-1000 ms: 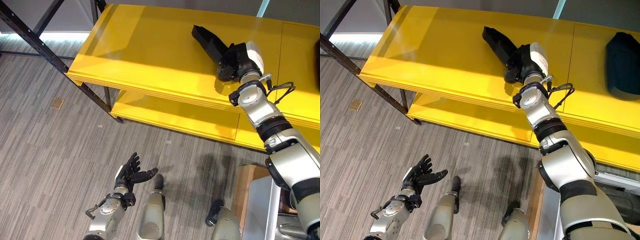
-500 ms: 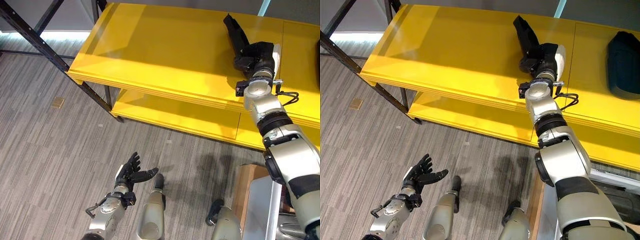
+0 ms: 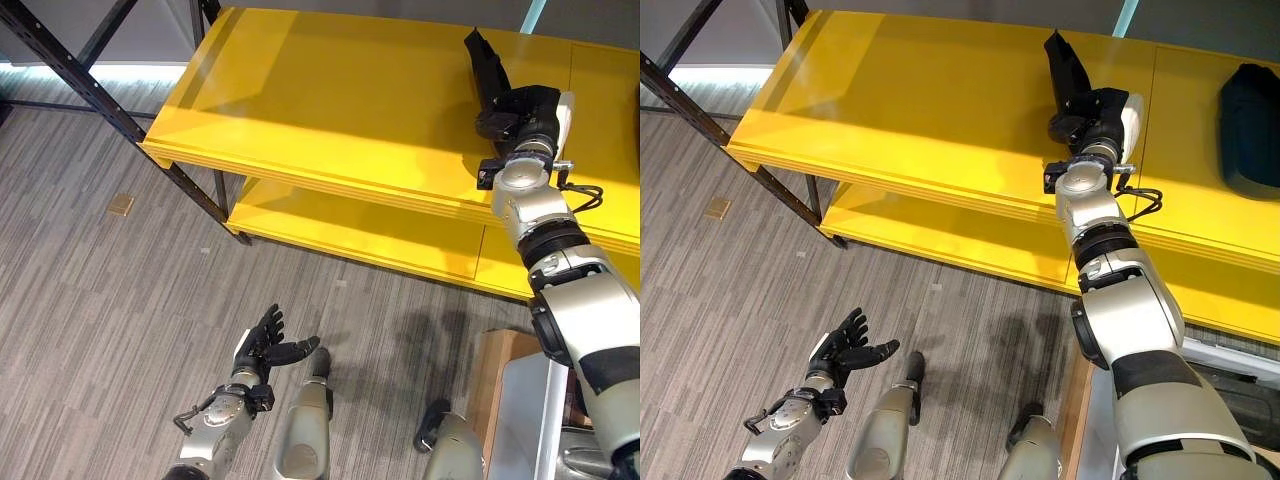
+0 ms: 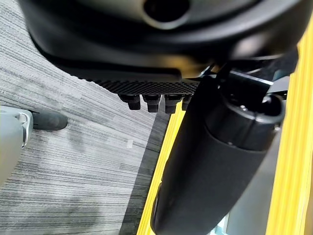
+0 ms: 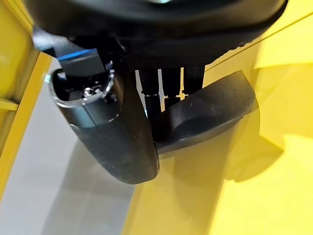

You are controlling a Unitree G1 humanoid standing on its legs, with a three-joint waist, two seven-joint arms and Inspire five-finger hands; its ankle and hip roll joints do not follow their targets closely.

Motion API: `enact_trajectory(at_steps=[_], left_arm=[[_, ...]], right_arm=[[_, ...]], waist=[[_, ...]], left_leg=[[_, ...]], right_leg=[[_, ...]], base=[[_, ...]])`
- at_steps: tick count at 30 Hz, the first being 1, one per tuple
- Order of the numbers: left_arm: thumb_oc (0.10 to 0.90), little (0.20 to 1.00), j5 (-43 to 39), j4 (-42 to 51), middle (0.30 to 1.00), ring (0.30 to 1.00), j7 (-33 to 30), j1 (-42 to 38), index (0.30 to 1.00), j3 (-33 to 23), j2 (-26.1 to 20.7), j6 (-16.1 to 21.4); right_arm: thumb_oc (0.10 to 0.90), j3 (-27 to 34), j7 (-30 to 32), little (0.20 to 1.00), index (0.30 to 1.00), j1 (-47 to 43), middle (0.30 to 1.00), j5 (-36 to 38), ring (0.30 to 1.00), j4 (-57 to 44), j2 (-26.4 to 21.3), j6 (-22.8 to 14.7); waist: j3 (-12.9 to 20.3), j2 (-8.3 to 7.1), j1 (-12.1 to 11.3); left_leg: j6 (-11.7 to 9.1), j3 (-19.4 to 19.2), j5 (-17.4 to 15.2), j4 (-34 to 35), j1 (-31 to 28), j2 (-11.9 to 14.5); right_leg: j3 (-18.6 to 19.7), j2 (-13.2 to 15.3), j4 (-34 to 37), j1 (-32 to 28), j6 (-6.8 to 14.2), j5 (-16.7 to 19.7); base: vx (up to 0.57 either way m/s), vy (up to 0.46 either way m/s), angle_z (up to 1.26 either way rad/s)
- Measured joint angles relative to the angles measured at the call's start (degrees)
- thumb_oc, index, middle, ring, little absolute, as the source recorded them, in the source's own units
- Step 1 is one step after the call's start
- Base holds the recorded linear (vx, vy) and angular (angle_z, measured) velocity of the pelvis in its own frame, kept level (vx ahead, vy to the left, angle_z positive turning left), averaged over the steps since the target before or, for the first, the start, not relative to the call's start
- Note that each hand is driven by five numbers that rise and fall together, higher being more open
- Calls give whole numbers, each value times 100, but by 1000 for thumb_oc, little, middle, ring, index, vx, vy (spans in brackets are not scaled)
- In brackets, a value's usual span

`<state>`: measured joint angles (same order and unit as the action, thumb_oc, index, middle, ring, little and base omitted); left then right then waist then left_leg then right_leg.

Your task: Move parts from the plastic box to the shelf.

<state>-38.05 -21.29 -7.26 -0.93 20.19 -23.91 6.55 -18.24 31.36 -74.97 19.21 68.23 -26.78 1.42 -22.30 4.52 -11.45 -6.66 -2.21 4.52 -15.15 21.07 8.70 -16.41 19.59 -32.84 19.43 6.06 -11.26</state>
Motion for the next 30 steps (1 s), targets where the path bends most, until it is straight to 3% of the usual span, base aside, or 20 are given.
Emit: enact_trajectory(at_steps=[24,25,26,27,30], left_arm=[[900,1000,-5,62,1000,1000,-122,-37,1000,113,-1,0],[900,1000,-6,62,1000,1000,-121,-39,1000,113,-1,0],[900,1000,-6,62,1000,1000,-121,-37,1000,113,-1,0],[900,1000,-6,61,1000,1000,-120,-38,1000,113,-1,0],[900,1000,-7,62,1000,1000,-118,-50,1000,113,0,0]], right_arm=[[406,333,307,308,308,-27,308,129,308,226,-288,-105],[608,333,307,591,591,-27,591,131,591,227,-298,-104],[869,328,302,956,956,-27,956,142,956,227,-295,-104],[900,325,288,1000,1000,-27,1000,162,1000,227,-291,-103],[900,326,196,1000,1000,-26,1000,237,1000,233,-274,-75]], waist=[[-27,84,-29],[-27,85,-39],[-27,85,-45],[-28,86,-47],[-32,97,-55]], left_leg=[[5,104,2,-64,102,-94],[5,107,2,-65,105,-94],[6,110,2,-65,108,-95],[7,112,1,-67,109,-95],[61,121,-59,-81,109,-96]], right_leg=[[-111,107,-73,15,34,-41],[-114,108,-72,15,34,-41],[-118,108,-73,15,34,-42],[-120,108,-75,15,35,-44],[-115,117,-101,8,36,-97]], base=[[-2,1,2],[0,0,0],[0,0,0],[78,-16,1],[26,-5,1]])
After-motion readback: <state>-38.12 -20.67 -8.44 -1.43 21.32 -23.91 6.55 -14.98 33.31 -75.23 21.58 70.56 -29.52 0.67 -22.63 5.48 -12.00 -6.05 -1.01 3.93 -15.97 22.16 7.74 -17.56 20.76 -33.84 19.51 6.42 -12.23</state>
